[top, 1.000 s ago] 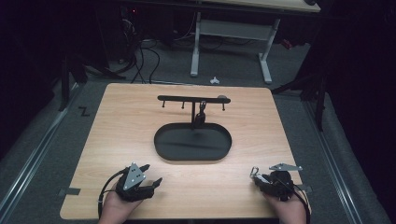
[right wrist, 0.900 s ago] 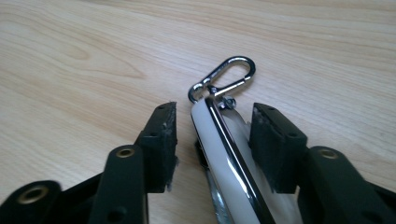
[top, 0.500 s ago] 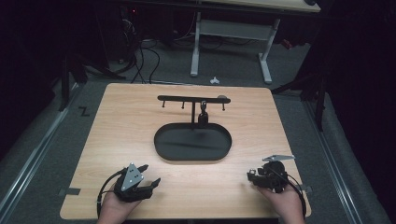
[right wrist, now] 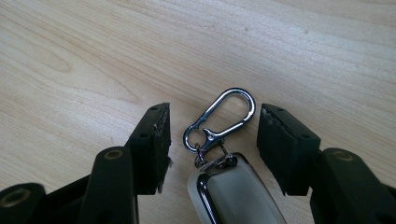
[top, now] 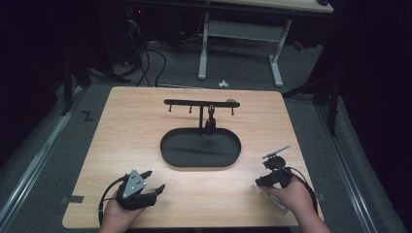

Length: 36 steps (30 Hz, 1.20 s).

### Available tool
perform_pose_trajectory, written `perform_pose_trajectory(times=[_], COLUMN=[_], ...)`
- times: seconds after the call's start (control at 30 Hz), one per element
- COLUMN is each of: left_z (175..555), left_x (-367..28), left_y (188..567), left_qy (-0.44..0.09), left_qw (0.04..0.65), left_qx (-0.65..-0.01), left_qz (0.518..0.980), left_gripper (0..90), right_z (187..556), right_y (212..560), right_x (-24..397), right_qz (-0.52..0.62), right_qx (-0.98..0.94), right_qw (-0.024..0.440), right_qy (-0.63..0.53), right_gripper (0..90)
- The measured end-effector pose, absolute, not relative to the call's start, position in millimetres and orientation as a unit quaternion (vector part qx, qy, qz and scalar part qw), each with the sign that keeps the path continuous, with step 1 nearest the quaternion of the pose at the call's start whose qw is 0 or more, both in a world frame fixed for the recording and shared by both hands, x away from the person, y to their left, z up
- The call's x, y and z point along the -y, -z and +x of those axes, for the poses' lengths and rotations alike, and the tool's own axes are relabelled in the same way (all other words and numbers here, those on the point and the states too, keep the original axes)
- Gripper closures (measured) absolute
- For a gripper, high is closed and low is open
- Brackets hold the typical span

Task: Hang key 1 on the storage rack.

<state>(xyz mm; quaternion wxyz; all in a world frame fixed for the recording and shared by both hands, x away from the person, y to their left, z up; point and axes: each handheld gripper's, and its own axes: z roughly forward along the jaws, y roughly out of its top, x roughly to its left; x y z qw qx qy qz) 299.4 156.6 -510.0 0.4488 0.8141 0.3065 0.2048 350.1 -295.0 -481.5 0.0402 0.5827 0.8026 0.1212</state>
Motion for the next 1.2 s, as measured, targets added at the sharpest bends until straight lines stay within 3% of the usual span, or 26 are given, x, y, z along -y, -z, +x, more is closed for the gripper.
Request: perform_pose_trajectory(times=[0.3,0.57,1.2], left_z=[299,299,300], left_x=[-158,-157,-158], left_y=[510,510,509], left_qy=[-0.206,-0.206,-0.207], left_qw=[0.451,0.451,0.45], left_qx=[-0.308,-0.308,-0.308], left_qz=[0.812,0.812,0.812], left_gripper=[33.3,33.3,33.3], right_z=[362,361,363], right_y=[487,487,482], right_x=[288,284,273], right_qz=[0.578,0.552,0.499], right_qx=[-0.813,-0.831,-0.864], right_qw=[0.019,0.04,0.061], right_qy=[-0.062,-0.048,-0.04], right_gripper=[48.6,73.6,79.9])
